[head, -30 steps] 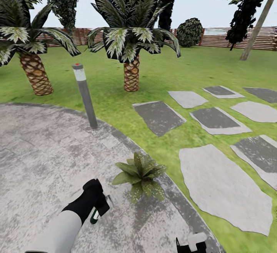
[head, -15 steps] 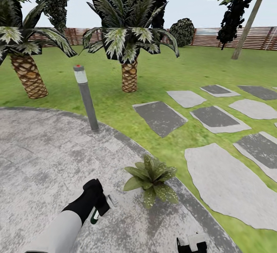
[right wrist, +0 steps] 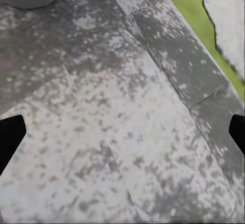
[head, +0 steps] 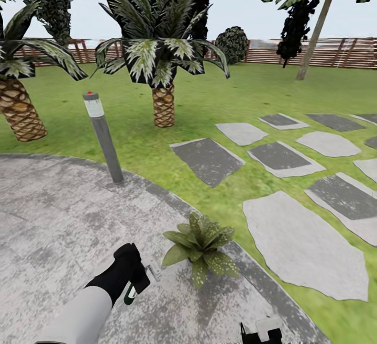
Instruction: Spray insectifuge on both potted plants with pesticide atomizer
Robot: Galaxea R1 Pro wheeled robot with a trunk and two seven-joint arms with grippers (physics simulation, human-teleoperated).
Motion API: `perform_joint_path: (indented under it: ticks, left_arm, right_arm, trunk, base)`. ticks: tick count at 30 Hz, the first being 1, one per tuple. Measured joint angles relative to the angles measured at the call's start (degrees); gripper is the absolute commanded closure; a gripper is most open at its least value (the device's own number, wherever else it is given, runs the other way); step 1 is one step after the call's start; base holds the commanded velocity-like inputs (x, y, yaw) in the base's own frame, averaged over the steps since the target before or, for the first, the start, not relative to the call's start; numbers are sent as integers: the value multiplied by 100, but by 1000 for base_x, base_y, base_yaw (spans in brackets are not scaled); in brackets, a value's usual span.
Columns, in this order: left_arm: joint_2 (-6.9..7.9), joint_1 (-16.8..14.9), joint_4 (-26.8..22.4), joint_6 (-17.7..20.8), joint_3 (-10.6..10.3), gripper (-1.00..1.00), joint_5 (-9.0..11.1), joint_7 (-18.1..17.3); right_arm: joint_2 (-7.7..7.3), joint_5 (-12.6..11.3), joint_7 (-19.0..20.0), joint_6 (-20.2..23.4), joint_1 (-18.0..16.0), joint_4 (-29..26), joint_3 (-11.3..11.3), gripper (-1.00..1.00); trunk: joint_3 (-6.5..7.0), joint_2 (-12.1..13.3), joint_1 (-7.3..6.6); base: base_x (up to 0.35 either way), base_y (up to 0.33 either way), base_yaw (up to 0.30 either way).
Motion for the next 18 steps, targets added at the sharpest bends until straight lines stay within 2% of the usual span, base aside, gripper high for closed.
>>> perform_joint_path:
  ticks: [6, 18]
  left_arm:
    - [0, 0, -1, 7, -7, 100, 4, 0]
    - [0, 0, 0, 5, -4, 100, 3, -3]
  right_arm:
    - [0, 0, 0, 0, 0, 0, 0, -100]
    - [1, 5, 0, 4, 0, -1, -3, -100]
  trunk:
    - [4, 0, 0]
    - [4, 0, 0]
  base:
    - [0, 11, -273]
    - [0, 284, -260]
